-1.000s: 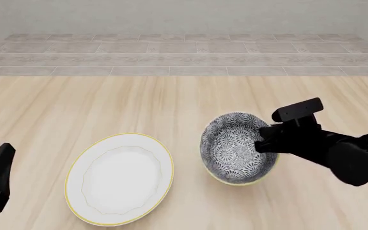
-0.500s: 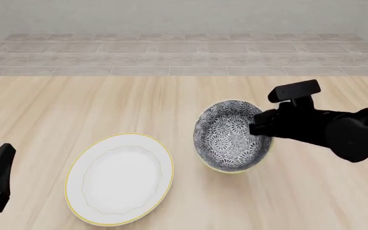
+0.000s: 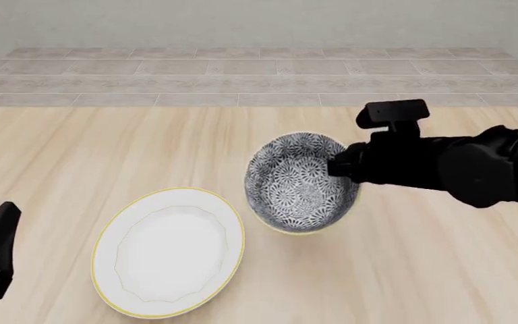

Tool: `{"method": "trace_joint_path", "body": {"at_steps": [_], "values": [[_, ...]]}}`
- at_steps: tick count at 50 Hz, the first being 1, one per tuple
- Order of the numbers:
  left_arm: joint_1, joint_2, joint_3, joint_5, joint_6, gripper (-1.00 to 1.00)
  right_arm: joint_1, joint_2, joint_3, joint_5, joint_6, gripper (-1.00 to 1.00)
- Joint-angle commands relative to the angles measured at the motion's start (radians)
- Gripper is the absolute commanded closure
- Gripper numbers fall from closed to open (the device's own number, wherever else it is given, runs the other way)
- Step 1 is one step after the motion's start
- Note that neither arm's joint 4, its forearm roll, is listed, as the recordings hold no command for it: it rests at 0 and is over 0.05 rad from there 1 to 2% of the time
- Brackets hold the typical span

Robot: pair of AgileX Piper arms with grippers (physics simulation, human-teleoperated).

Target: Put the bowl on the plate.

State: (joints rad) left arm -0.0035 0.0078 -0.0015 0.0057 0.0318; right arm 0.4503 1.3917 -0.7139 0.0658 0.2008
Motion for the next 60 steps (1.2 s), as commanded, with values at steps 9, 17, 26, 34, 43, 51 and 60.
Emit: {"method": "trace_joint_path", "body": {"at_steps": [9, 17, 26, 34, 43, 51, 60], "values": [[0.001, -0.004, -0.001, -0.001, 0.004, -1.0, 0.094, -0.001, -0.085, 0.086, 0.091, 1.0], [0.002, -0.005, -0.002, -0.002, 0.004, -1.0, 0.121, -0.03, -0.124, 0.132, 0.093, 1.0], [0.004, -0.006, -0.008, 0.002, 0.004, -1.0, 0.175, -0.045, -0.173, 0.176, 0.098, 1.0], [0.005, -0.007, -0.013, 0.004, 0.006, -1.0, 0.234, -0.019, -0.196, 0.179, 0.132, 1.0], [0.007, -0.007, -0.007, -0.006, 0.005, -1.0, 0.281, 0.022, -0.224, 0.17, 0.165, 1.0], [0.006, -0.007, -0.005, -0.01, 0.006, -1.0, 0.32, 0.064, -0.263, 0.169, 0.187, 1.0], [0.003, -0.007, -0.004, -0.011, 0.004, -1.0, 0.349, 0.091, -0.291, 0.168, 0.207, 1.0]]}}
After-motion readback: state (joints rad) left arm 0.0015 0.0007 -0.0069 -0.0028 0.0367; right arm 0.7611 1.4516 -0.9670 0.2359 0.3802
